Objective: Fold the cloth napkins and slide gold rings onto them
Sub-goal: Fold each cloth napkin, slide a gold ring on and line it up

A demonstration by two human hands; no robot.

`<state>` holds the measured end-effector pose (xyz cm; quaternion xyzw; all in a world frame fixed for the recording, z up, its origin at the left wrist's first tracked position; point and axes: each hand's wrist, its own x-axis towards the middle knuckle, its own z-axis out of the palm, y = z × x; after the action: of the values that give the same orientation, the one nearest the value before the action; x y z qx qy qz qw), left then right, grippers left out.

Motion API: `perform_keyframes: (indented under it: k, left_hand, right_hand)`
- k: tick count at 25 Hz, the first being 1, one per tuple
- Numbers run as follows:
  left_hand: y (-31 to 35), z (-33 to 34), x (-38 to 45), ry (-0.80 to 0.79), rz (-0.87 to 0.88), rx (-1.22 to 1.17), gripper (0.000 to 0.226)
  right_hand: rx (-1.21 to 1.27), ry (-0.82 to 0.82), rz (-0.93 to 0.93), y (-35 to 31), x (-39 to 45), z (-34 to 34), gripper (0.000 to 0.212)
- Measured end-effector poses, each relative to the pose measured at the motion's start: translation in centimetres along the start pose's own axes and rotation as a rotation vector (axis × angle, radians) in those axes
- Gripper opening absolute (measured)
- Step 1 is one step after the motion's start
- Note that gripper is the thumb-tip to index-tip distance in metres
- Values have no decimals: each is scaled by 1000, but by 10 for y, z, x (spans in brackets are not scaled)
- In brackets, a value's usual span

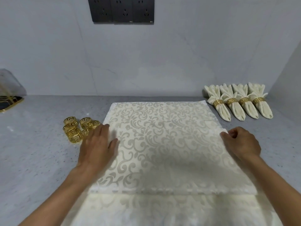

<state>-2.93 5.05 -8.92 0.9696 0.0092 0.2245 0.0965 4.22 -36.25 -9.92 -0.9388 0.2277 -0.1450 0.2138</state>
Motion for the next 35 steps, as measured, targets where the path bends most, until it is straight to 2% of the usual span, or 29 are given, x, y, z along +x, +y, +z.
perform_keyframes:
  k: [1, 2, 3, 4, 6, 7, 8, 9, 10, 12, 15, 17, 19, 21, 23, 25, 27, 29, 30, 33, 35]
  left_hand:
    - [14, -6, -20, -38, 67, -67, 38]
    - [30, -11, -40, -133, 89, -134, 49]
    - [47, -15, -57, -248, 71, -194, 64]
    - [59, -13, -72, -330, 52, -225, 73]
    - [71, 3, -88, -432, 24, -238, 72]
    - [72, 12, -94, -455, 33, -214, 74]
    - [70, 16, -98, -473, 53, -165, 83]
    - [63, 16, -101, -491, 59, -111, 90]
    - [54, 14, -104, -489, 44, -74, 89]
    - [33, 11, -110, -497, -20, -27, 69]
    - [15, 5, -113, -497, -98, 3, 61]
    - [17, 2, -112, -506, -99, -7, 62]
    - [24, 1, -114, -493, -104, -17, 62]
    - [25, 0, -115, -490, -120, -18, 62]
    - [26, 2, -115, -479, -106, -31, 63]
    - [23, 3, -118, -458, -97, -45, 70]
    - [20, -2, -118, -487, -76, -14, 74]
    - [19, -9, -109, -543, -84, 44, 65]
    - [19, -13, -95, -514, -74, 79, 57]
    - [15, -17, -15, -343, 11, 29, 30]
    - [1, -5, 43, -399, 141, 26, 29]
  right_hand:
    - [2, 76, -29, -8, -14, -7, 33]
    - [35, 152, -111, -19, -37, -13, 35]
    - [78, 206, -235, -32, -68, -14, 32]
    - [114, 190, -373, -46, -109, -9, 27]
    - [106, -8, -590, -71, -188, 15, 33]
    - [74, -152, -615, -76, -215, 27, 43]
    - [12, -312, -622, -76, -232, 39, 52]
    - [-48, -402, -612, -73, -239, 46, 61]
    - [-98, -355, -604, -65, -232, 47, 70]
    - [-241, -287, -524, -24, -208, 28, 80]
    - [-354, -216, -289, 48, -177, -7, 80]
    - [-430, -206, -211, 64, -171, -21, 75]
    - [-404, -81, -243, 43, -177, -18, 73]
    - [-263, 34, -403, -8, -196, -1, 73]
    - [-123, -37, -622, -62, -229, 22, 67]
    - [-101, -120, -726, -95, -253, 49, 65]
    - [-194, -194, -720, -98, -257, 68, 68]
    - [-196, -181, -693, -93, -254, 76, 69]
    - [-189, -184, -669, -93, -255, 75, 70]
    - [-154, -164, -643, -99, -258, 77, 69]
    - [-149, -195, -628, -101, -259, 73, 69]
